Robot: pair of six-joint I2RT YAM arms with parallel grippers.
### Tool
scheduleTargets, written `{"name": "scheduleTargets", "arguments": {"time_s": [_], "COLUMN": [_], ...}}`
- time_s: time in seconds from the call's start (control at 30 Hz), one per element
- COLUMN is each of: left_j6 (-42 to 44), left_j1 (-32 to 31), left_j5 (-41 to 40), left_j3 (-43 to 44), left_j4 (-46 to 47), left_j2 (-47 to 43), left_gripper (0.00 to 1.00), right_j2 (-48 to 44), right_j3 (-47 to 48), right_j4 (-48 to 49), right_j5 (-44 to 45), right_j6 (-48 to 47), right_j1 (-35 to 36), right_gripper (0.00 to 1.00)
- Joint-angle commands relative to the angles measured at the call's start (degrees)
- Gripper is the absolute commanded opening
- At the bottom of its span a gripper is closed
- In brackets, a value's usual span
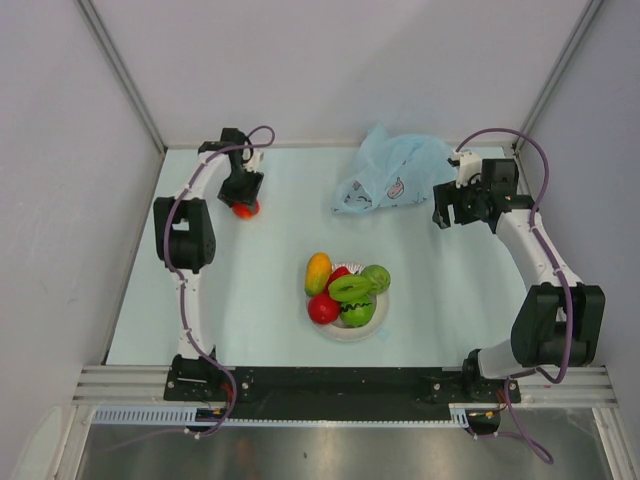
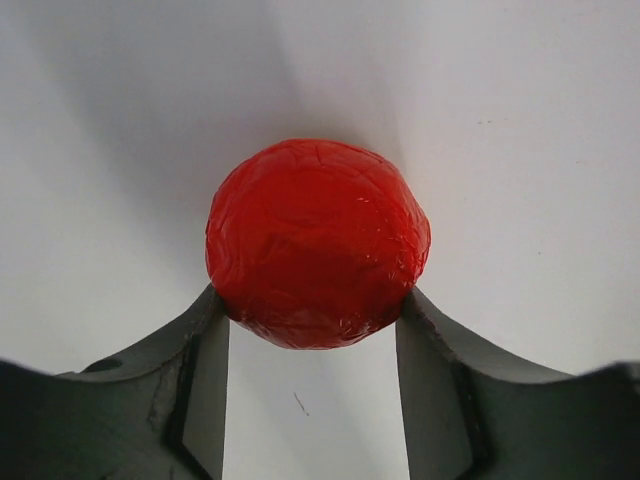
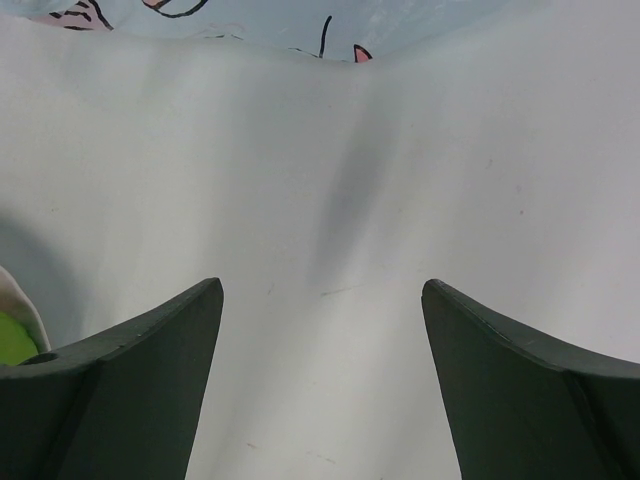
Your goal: Take the fake fruits out of the plastic bag
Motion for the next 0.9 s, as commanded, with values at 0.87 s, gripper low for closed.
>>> {"name": "scheduleTargets", "arguments": {"time_s": [0.87], "left_j6": [13.2], "left_j1": [-33.5], "left_j5": [23.9], "left_j3": [-42.9], "left_j4": [7.9], "left_j2": [-65.5], "left_gripper": [0.38], "right_j2": [-14.7], "right_j3": [-8.0], "right_j4": [-1.8], "right_j5": [-1.4], "right_j6": [1.3], "right_j1": [-1.6], "right_gripper": [0.86]}}
